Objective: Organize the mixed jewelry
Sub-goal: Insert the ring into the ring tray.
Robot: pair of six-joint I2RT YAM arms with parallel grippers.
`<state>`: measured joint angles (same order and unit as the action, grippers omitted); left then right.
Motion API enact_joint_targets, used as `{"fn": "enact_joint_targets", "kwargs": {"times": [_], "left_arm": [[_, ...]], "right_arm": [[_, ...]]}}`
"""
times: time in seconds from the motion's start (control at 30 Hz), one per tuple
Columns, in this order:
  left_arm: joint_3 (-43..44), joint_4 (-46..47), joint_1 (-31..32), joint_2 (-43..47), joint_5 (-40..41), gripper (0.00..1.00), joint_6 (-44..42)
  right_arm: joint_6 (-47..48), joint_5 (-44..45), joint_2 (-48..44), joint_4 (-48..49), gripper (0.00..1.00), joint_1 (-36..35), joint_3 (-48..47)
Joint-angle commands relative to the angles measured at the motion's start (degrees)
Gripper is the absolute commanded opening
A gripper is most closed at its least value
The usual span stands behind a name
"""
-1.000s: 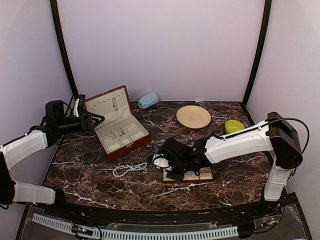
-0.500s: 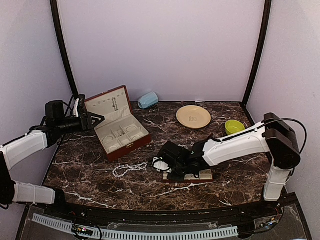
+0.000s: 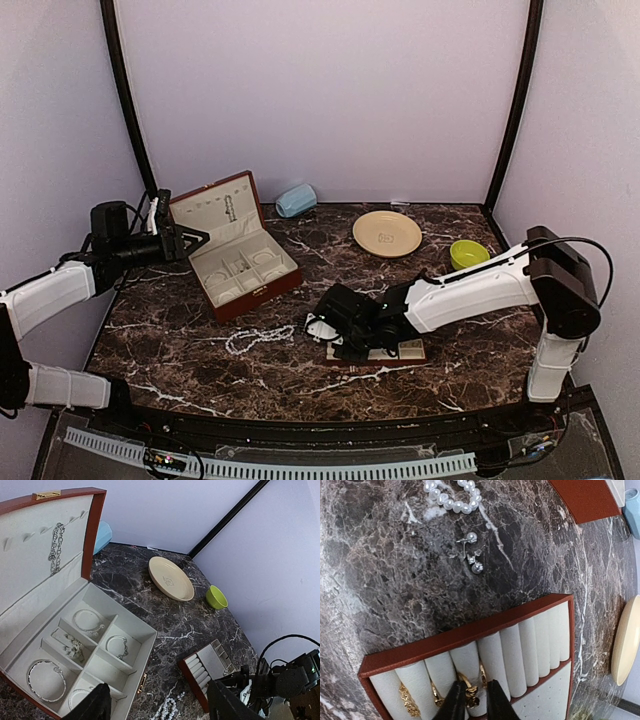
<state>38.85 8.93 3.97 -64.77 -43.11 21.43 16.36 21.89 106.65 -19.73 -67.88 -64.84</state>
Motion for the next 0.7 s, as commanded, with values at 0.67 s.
{"fn": "enact_joint_targets", "kwargs": {"times": [0.67], "left_arm": [[-1.1, 1.3, -0.5, 2.2, -1.3, 0.69, 0.4]], "right_arm": [[-1.8, -1.1, -6.4, -0.9, 0.52, 2.1, 1.2]]}}
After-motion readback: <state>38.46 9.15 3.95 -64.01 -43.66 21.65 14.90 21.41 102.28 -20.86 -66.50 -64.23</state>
